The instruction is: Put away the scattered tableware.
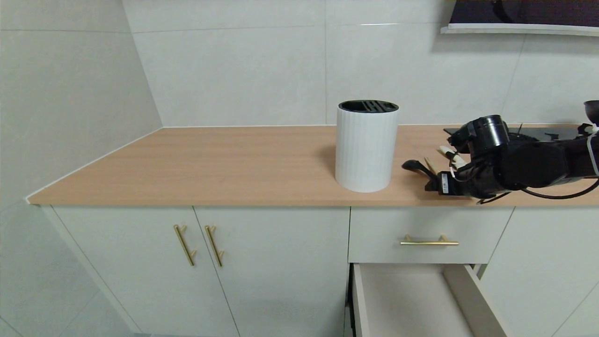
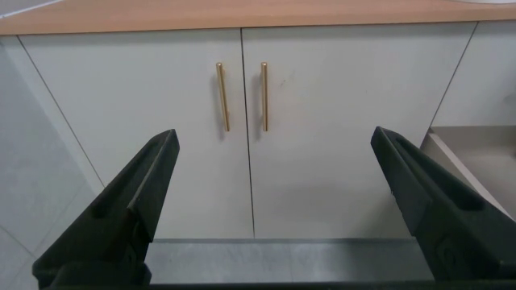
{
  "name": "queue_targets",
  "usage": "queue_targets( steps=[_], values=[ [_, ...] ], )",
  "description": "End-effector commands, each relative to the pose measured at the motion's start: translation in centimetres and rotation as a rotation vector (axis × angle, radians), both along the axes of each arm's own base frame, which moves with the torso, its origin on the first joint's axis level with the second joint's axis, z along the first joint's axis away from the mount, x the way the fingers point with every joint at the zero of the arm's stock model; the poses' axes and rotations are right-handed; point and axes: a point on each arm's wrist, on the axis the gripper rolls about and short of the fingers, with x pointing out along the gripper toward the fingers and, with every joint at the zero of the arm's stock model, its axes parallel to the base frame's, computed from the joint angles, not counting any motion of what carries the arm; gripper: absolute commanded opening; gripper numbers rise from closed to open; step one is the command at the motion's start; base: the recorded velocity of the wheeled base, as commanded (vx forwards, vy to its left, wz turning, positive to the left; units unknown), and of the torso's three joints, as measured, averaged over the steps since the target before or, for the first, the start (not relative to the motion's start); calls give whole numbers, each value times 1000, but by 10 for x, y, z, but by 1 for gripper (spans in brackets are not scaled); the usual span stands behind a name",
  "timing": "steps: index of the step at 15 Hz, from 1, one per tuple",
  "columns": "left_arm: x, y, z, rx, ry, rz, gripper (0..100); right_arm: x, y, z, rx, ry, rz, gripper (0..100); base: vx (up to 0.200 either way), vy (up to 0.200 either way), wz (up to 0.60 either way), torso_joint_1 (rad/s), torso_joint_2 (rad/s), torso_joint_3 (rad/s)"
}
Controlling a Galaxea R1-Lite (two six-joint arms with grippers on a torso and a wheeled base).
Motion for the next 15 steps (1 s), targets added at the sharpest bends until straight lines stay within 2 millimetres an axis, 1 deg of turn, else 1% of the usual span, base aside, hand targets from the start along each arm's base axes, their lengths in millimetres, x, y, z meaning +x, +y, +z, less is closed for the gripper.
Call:
queue_targets(
  steps=[1,5,7,8,10,11,12,14,15],
  values=[
    [0,0,0,0,0,0,100,3,-2,-4,-1,9,-5,0,0,0,0,0,0,0],
    [0,0,0,0,0,0,100,1,-2,0,2,-1,-6,0,0,0,0,0,0,0],
    [0,0,0,0,0,0,100,-5,-3,8,4,-14,-5,0,0,0,0,0,0,0],
    [0,0,0,0,0,0,100,-11,-4,17,7,-32,-6,0,0,0,0,0,0,0],
    [0,0,0,0,0,0,100,-41,-7,41,16,-47,11,0,0,0,0,0,0,0],
    [0,0,0,0,0,0,100,-61,-6,53,22,-43,34,0,0,0,0,0,0,0],
    [0,0,0,0,0,0,100,-101,3,73,65,-41,115,0,0,0,0,0,0,0],
    [0,0,0,0,0,0,100,-153,-3,91,157,-32,239,0,0,0,0,0,0,0],
    [0,0,0,0,0,0,100,-174,-7,98,196,-15,300,0,0,0,0,0,0,0]
  ],
)
